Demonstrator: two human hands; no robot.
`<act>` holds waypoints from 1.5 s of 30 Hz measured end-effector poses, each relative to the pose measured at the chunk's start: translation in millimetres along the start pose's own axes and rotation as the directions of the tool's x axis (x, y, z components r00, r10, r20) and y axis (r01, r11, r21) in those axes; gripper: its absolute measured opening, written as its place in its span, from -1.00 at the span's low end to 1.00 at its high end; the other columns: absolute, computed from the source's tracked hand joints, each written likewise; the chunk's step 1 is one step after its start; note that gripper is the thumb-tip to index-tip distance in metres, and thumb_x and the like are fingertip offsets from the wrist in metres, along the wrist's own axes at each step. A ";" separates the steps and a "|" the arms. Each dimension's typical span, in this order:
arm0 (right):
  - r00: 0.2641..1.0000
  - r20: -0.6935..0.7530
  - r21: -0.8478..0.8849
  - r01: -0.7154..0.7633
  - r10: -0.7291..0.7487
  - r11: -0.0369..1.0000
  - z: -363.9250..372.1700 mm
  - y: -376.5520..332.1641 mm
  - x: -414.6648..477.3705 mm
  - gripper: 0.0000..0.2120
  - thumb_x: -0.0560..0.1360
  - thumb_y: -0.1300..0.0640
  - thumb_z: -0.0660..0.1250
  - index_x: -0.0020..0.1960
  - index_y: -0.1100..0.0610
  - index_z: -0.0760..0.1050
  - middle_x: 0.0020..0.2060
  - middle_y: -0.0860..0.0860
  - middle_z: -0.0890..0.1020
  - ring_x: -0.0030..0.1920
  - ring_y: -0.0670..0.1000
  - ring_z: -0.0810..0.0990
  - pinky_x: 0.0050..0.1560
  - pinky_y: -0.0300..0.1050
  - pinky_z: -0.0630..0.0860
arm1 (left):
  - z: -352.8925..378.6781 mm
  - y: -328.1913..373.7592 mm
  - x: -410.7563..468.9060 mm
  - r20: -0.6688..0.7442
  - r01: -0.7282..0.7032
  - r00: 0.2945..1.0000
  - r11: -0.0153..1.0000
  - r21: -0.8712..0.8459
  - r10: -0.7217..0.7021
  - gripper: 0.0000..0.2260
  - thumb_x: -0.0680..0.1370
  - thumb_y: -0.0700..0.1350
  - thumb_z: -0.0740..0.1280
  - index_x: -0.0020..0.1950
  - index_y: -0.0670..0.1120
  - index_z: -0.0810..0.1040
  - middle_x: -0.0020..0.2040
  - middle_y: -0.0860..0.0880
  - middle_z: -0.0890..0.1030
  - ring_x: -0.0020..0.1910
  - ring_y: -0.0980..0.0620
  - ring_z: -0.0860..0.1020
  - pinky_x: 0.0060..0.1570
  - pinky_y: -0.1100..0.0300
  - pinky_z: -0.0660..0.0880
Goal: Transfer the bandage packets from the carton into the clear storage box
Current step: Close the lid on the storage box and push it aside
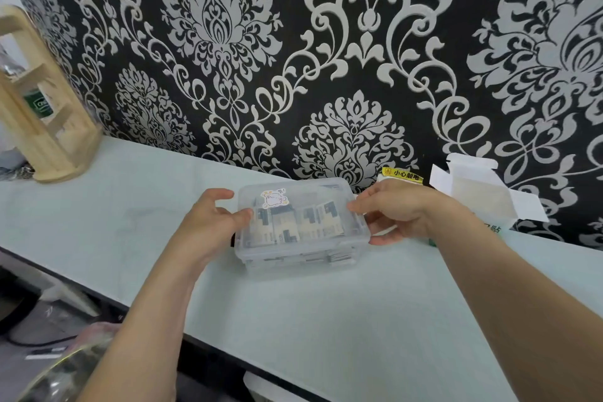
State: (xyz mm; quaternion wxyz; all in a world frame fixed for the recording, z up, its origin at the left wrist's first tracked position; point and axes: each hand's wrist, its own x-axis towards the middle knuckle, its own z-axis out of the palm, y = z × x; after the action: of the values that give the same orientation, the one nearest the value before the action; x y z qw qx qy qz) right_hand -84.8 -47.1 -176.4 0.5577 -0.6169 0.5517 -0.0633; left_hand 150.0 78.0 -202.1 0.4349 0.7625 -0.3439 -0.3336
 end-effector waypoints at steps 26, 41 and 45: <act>0.738 -0.447 -0.728 0.027 -0.505 0.685 50.6 3.3 -33.6 -0.80 0.59 0.05 0.14 -0.06 0.14 0.45 -0.10 0.11 0.60 -0.08 0.15 0.53 -0.18 -0.07 0.40 | 32.8 12.2 -25.7 0.066 -0.423 0.846 0.591 0.687 0.529 -0.63 0.63 -0.05 0.12 0.44 -0.02 0.39 0.46 -0.11 0.37 0.44 -0.09 0.31 0.37 -0.06 0.29; 0.603 -0.611 -0.745 -0.222 -0.512 0.629 -13.7 71.7 -69.3 -0.41 0.41 0.35 0.24 0.39 0.06 0.19 -0.22 -0.03 0.55 -0.15 0.13 0.47 -0.04 0.00 0.23 | 58.2 17.9 -25.0 0.287 -0.552 0.805 0.480 0.682 0.519 -0.52 0.54 -0.14 0.34 0.42 0.17 0.39 0.52 0.04 0.28 0.52 0.00 0.17 0.46 -0.06 0.10; 0.670 -0.433 -0.764 0.082 -0.603 0.640 -8.8 84.8 -79.4 -0.48 0.48 0.32 0.25 0.38 -0.05 0.37 0.08 0.05 0.61 0.07 0.17 0.54 0.08 0.00 0.42 | 80.6 27.7 -38.0 0.198 -0.692 0.637 0.440 0.572 0.745 -0.56 0.38 -0.37 0.30 0.18 -0.03 0.63 0.29 -0.06 0.53 0.28 -0.11 0.46 0.31 0.02 0.36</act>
State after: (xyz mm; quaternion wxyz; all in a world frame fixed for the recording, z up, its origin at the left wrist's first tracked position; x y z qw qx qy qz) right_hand -173.0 26.8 -194.8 0.0303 -0.8131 0.5531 -0.1788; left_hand 57.9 63.3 -201.7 0.2828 0.6520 -0.7023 0.0423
